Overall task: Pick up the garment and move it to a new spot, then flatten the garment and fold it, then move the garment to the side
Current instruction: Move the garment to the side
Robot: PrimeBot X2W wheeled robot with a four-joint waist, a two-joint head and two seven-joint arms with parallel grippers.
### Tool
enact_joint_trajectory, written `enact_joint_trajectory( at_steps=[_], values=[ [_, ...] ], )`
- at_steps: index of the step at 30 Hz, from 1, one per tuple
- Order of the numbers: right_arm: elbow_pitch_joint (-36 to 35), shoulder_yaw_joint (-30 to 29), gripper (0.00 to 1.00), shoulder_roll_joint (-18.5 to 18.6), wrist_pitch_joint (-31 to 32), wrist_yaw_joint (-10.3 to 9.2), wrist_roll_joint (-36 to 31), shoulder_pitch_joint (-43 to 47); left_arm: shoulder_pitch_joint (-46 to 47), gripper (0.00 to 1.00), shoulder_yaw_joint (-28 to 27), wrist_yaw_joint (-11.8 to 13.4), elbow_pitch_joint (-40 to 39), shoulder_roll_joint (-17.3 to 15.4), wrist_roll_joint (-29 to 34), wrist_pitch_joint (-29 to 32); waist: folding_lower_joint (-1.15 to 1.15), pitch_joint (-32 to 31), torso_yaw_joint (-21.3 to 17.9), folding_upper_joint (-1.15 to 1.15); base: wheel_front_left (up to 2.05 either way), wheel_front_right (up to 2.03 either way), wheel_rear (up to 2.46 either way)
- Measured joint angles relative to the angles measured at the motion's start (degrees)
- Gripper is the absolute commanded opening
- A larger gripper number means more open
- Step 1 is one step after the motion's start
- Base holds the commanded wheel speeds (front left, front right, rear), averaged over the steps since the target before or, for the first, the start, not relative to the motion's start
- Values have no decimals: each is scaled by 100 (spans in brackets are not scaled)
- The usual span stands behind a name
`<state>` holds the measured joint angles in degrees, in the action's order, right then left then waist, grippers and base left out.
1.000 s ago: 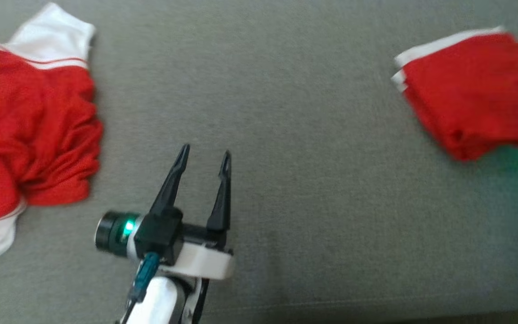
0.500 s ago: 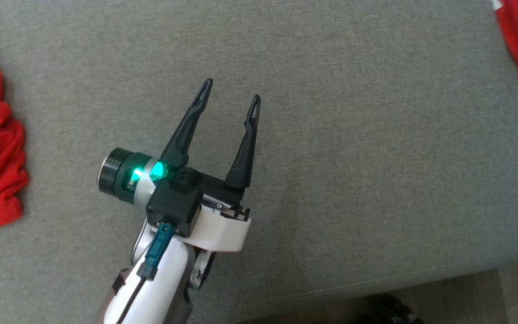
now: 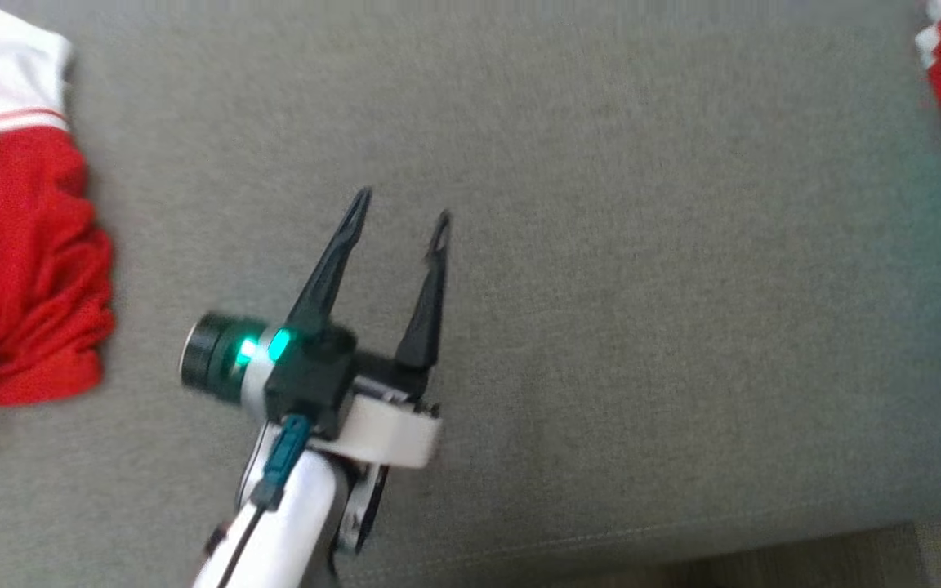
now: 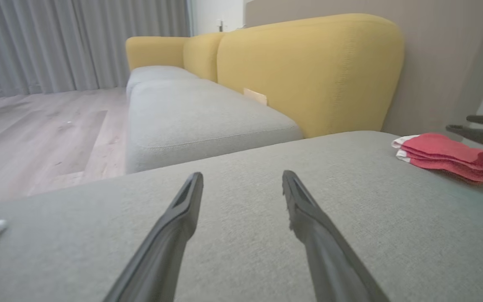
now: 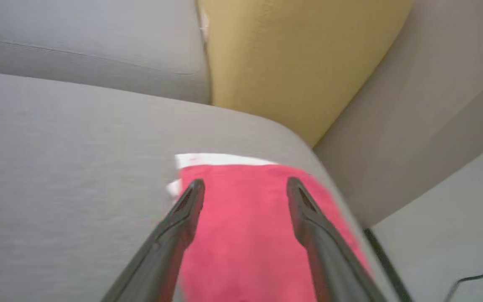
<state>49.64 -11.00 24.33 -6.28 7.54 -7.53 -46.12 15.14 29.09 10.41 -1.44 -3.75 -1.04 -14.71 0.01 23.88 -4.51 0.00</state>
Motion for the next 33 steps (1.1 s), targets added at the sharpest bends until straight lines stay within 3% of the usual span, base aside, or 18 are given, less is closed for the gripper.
enact_joint_trajectory(
  at_steps=[5, 13, 22, 33],
  values=[
    [299, 312, 100, -935, -322, 0, 544, 673, -736, 100, -280, 101, 193, -27, -335, 0, 0, -669, 149, 0, 0, 0, 0],
    [-76, 1673, 100, -1866, -788, 0, 1798, 1964, -1826, 100, -755, 113, 730, -130, -505, 1, -1, -1845, 392, 0, 0, 0, 0],
    [-2313, 2529, 100, -1971, -793, 0, 2617, 3704, -2455, 100, -1357, 114, 435, -84, -576, 2, -1, -2741, 593, 0, 0, 0, 0],
    [-2924, 2217, 100, -1935, -793, 0, 2329, 5189, -3228, 100, -1697, -137, 156, -18, -472, 2, -1, -3291, 710, 0, 0, 0, 0]
  ],
)
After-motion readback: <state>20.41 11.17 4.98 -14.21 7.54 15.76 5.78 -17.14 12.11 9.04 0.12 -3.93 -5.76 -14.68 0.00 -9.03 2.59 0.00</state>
